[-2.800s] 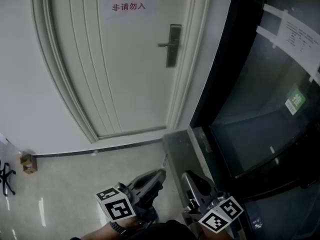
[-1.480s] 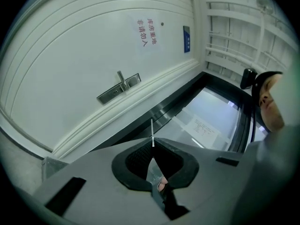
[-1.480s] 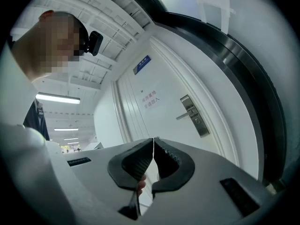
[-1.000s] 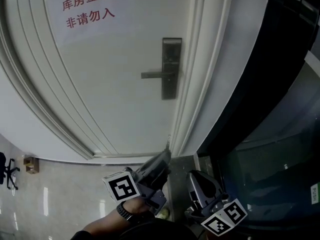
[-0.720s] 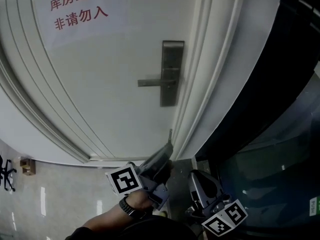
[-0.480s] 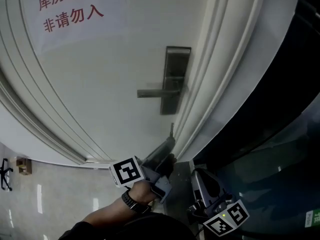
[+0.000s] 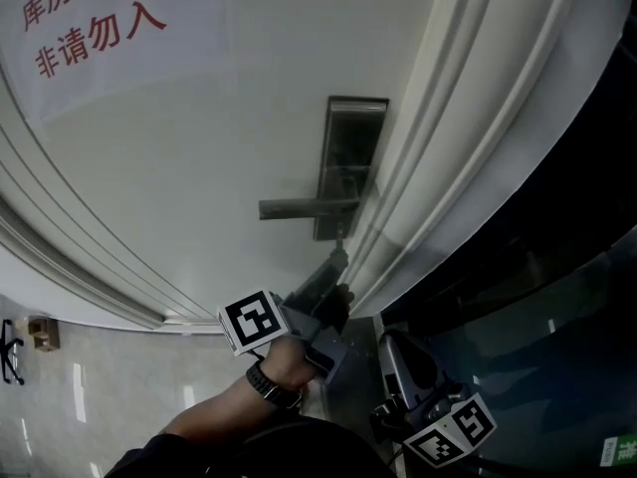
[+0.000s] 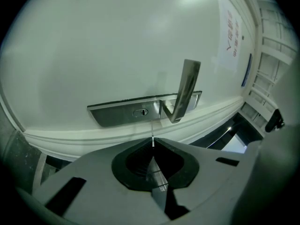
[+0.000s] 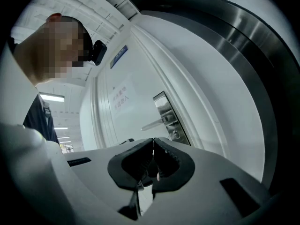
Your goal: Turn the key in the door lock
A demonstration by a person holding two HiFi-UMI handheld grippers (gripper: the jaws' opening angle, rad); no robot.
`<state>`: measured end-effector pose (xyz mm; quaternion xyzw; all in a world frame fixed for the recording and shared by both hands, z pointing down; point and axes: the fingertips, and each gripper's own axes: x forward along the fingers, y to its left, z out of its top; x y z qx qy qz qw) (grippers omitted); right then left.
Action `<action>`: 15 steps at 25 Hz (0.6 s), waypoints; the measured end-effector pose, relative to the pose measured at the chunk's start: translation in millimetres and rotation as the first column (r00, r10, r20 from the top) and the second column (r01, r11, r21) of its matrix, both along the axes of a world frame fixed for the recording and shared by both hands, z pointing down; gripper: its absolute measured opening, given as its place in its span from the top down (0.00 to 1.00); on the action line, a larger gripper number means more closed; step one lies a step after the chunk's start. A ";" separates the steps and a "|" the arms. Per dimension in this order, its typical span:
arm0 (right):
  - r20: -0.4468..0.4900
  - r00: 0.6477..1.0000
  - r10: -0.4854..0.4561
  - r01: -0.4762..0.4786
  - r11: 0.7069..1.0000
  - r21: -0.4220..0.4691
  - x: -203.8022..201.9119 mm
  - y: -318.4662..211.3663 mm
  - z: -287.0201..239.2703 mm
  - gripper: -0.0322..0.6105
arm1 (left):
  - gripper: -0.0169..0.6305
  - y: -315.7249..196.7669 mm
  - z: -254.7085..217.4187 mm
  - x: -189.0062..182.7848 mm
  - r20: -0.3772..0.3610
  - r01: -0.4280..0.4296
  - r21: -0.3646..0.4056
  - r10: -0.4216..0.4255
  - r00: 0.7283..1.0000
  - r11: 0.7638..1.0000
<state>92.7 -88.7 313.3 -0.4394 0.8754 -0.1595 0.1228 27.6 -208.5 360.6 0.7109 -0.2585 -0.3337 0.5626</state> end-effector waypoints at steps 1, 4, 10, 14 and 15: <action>0.000 1.000 0.001 -0.001 1.000 -0.002 0.2 -2.4 0.8 0.92 | 0.96 -3.8 0.6 0.1 -0.002 0.003 -0.003 -0.003 1.000 1.000; 0.002 1.000 0.006 -0.006 1.000 -0.005 1.8 -8.0 1.5 0.92 | 0.96 -13.3 4.2 1.1 -0.010 0.010 -0.020 -0.010 1.000 1.000; 0.000 1.000 0.017 -0.017 1.000 -0.012 6.0 -15.3 3.3 0.92 | 0.96 -24.2 7.4 2.8 -0.054 0.019 -0.049 -0.021 0.998 0.999; 0.001 1.000 0.021 -0.021 1.000 -0.016 8.1 -18.4 4.7 0.92 | 0.96 -28.4 8.9 2.9 -0.069 0.021 -0.055 -0.024 0.997 0.998; 0.000 1.000 0.021 -0.021 1.000 -0.018 8.5 -18.9 5.3 0.92 | 0.96 -29.4 9.2 2.8 -0.073 0.022 -0.057 -0.026 0.997 0.998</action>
